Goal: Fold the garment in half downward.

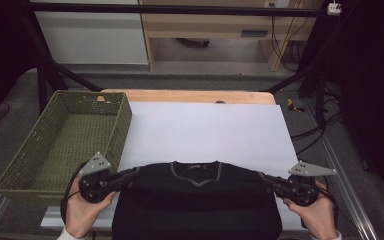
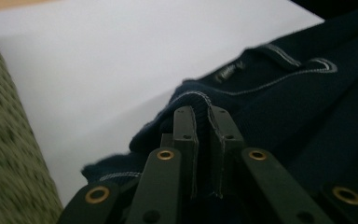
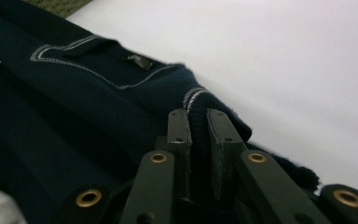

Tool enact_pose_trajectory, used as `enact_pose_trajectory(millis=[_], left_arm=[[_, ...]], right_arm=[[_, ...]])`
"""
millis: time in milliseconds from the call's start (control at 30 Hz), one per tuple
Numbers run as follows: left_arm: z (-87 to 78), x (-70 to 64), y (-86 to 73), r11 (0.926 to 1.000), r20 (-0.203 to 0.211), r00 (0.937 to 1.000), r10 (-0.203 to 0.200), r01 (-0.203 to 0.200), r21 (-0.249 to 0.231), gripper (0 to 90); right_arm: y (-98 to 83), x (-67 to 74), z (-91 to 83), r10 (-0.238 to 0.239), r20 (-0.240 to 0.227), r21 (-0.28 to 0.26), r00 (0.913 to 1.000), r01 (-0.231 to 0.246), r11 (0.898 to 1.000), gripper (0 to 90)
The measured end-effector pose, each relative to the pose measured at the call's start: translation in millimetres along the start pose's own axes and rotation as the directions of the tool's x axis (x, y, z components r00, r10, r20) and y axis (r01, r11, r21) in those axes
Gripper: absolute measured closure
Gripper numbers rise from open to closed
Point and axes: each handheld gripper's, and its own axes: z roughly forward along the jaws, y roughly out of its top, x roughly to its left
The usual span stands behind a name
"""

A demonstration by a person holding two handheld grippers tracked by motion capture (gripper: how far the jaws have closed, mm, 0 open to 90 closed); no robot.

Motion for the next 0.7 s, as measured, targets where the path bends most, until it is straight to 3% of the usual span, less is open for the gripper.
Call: enact_pose_trajectory(millis=[200,400,467,533,700], left_arm=[[-4.6,-20.8,-32.8,0.9964,0.033,0.9995,0.003,-0.006,0.085,81.4],[9.1,-29.6,-63.1,0.9826,0.065,0.9976,-0.023,0.01,0.185,78.6],[13.7,-28.0,-62.5,0.982,0.065,0.9975,-0.029,0.017,0.188,73.8],[16.1,-26.7,-55.5,0.9876,0.042,0.999,-0.011,0.004,0.157,66.2],[32.0,-19.1,-29.0,0.9952,-0.038,0.9981,0.048,-0.045,0.087,39.8]], right_arm=[[-31.3,4.2,-0.8,0.053,-0.014,0.052,0.9985,-0.052,0.997,80.2],[-56.6,6.8,11.1,0.044,-0.013,0.135,0.9989,-0.042,0.99,76.5],[-57.9,6.3,12.9,0.018,-0.011,0.131,0.9998,-0.017,0.991,67.6],[-55.2,4.4,12.4,-0.021,0.005,0.083,0.9998,0.02,0.996,52.4],[-38.0,-3.5,11.5,-0.048,0.033,-0.01,0.9983,0.049,0.999,37.2]])
